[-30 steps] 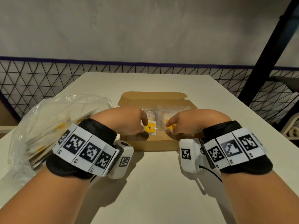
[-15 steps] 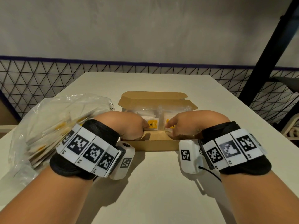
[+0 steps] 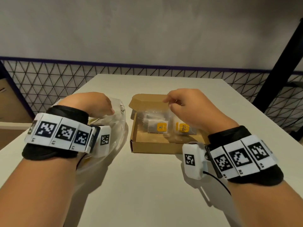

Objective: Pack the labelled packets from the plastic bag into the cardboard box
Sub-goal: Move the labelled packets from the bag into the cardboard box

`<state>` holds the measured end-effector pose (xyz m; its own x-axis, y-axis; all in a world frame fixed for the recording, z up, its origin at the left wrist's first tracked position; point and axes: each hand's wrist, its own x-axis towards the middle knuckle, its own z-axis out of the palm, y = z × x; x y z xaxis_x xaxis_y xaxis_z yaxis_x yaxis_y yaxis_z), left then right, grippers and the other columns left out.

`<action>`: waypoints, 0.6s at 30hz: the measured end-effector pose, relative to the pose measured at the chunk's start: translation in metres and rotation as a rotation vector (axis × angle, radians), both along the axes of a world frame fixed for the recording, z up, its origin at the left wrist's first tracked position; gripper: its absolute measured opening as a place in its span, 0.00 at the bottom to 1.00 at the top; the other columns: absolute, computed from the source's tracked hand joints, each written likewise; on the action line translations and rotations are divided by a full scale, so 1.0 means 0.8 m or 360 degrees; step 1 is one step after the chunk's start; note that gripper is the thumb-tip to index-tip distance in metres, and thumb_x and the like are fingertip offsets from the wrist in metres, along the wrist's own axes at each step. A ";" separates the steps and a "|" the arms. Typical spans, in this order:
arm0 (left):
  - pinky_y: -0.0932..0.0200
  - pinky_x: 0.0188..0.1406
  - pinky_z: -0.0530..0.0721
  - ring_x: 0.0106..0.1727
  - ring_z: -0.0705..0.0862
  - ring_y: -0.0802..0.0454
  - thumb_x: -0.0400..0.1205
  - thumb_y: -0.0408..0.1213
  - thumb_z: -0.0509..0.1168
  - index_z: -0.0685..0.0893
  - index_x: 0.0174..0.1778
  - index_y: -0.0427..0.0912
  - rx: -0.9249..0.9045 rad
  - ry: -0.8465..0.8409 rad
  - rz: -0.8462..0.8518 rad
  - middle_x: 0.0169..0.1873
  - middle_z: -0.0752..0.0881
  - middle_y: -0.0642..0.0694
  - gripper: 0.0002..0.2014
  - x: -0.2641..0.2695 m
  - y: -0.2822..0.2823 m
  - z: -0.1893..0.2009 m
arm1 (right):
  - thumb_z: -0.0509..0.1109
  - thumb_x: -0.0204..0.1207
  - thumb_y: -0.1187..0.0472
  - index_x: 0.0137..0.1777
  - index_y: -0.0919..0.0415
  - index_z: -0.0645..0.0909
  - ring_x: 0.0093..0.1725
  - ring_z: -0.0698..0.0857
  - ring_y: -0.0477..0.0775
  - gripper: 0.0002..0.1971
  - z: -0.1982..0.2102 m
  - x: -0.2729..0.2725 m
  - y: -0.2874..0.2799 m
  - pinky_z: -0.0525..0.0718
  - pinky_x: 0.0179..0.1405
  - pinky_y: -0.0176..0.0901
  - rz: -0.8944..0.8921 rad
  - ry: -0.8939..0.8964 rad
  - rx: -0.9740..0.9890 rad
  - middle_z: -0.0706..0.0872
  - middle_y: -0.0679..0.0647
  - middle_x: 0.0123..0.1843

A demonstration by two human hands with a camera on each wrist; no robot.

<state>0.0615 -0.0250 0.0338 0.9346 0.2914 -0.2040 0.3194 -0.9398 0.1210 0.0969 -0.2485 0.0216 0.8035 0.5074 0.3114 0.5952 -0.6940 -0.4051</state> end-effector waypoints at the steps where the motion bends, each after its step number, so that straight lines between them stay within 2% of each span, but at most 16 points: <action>1: 0.54 0.66 0.69 0.62 0.77 0.48 0.85 0.43 0.58 0.80 0.67 0.45 0.0000 0.0034 0.0015 0.64 0.81 0.46 0.16 0.000 0.005 -0.002 | 0.59 0.80 0.65 0.60 0.53 0.83 0.47 0.80 0.46 0.15 0.001 -0.001 0.001 0.71 0.40 0.24 0.0018 -0.0022 -0.0002 0.82 0.47 0.48; 5: 0.57 0.64 0.71 0.66 0.76 0.48 0.85 0.44 0.57 0.79 0.68 0.47 0.0059 0.0203 0.0014 0.66 0.80 0.48 0.16 0.007 0.011 -0.014 | 0.60 0.79 0.66 0.58 0.55 0.84 0.46 0.78 0.44 0.15 0.002 -0.004 0.006 0.70 0.40 0.22 0.0073 -0.0100 -0.0020 0.83 0.46 0.48; 7: 0.60 0.56 0.74 0.65 0.78 0.46 0.85 0.43 0.58 0.81 0.66 0.44 0.0061 0.0319 0.0006 0.64 0.82 0.45 0.16 0.014 0.013 -0.025 | 0.59 0.79 0.66 0.59 0.55 0.84 0.47 0.77 0.43 0.15 0.001 -0.007 0.008 0.68 0.40 0.21 0.0093 -0.0114 -0.0029 0.80 0.43 0.47; 9: 0.60 0.56 0.77 0.62 0.80 0.43 0.82 0.43 0.61 0.84 0.62 0.43 0.0007 0.0382 0.0046 0.59 0.85 0.43 0.16 0.021 0.018 -0.037 | 0.59 0.80 0.66 0.59 0.55 0.84 0.47 0.77 0.43 0.15 0.002 -0.010 0.009 0.69 0.41 0.22 0.0107 -0.0128 -0.0040 0.79 0.43 0.47; 10: 0.55 0.61 0.79 0.59 0.82 0.43 0.80 0.42 0.64 0.86 0.59 0.42 -0.0030 0.0370 0.0084 0.56 0.87 0.43 0.15 0.024 0.021 -0.042 | 0.59 0.80 0.66 0.59 0.56 0.84 0.47 0.77 0.43 0.15 0.002 -0.011 0.010 0.71 0.41 0.23 0.0115 -0.0131 -0.0041 0.80 0.44 0.47; 12: 0.48 0.63 0.80 0.54 0.83 0.43 0.76 0.40 0.66 0.87 0.52 0.39 -0.0031 0.0321 0.0112 0.50 0.88 0.41 0.12 0.027 0.023 -0.046 | 0.59 0.80 0.66 0.59 0.56 0.84 0.48 0.79 0.45 0.15 0.002 -0.013 0.011 0.75 0.43 0.30 0.0126 -0.0130 -0.0037 0.83 0.47 0.49; 14: 0.50 0.61 0.81 0.52 0.84 0.43 0.77 0.40 0.66 0.86 0.47 0.36 0.0041 0.0291 0.0118 0.45 0.87 0.42 0.11 0.026 0.019 -0.043 | 0.59 0.80 0.66 0.58 0.56 0.84 0.48 0.80 0.46 0.14 0.002 -0.013 0.010 0.75 0.43 0.31 0.0130 -0.0132 -0.0021 0.84 0.48 0.50; 16: 0.54 0.58 0.80 0.50 0.83 0.45 0.80 0.42 0.64 0.87 0.44 0.37 0.0140 0.0230 0.0072 0.42 0.86 0.44 0.11 0.020 0.015 -0.032 | 0.59 0.79 0.66 0.58 0.56 0.84 0.48 0.79 0.45 0.14 0.002 -0.013 0.010 0.73 0.42 0.26 0.0135 -0.0146 -0.0002 0.83 0.47 0.48; 18: 0.54 0.59 0.80 0.53 0.83 0.46 0.80 0.42 0.64 0.88 0.50 0.38 0.0210 0.0082 0.0008 0.49 0.87 0.44 0.12 0.011 0.012 -0.019 | 0.60 0.79 0.66 0.58 0.57 0.84 0.47 0.78 0.44 0.14 0.003 -0.012 0.009 0.72 0.41 0.26 0.0131 -0.0180 0.0014 0.81 0.45 0.46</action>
<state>0.0706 -0.0150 0.0188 0.9222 0.3238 -0.2115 0.3271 -0.9448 -0.0201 0.0875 -0.2411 0.0241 0.7189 0.5668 0.4025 0.6921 -0.6378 -0.3380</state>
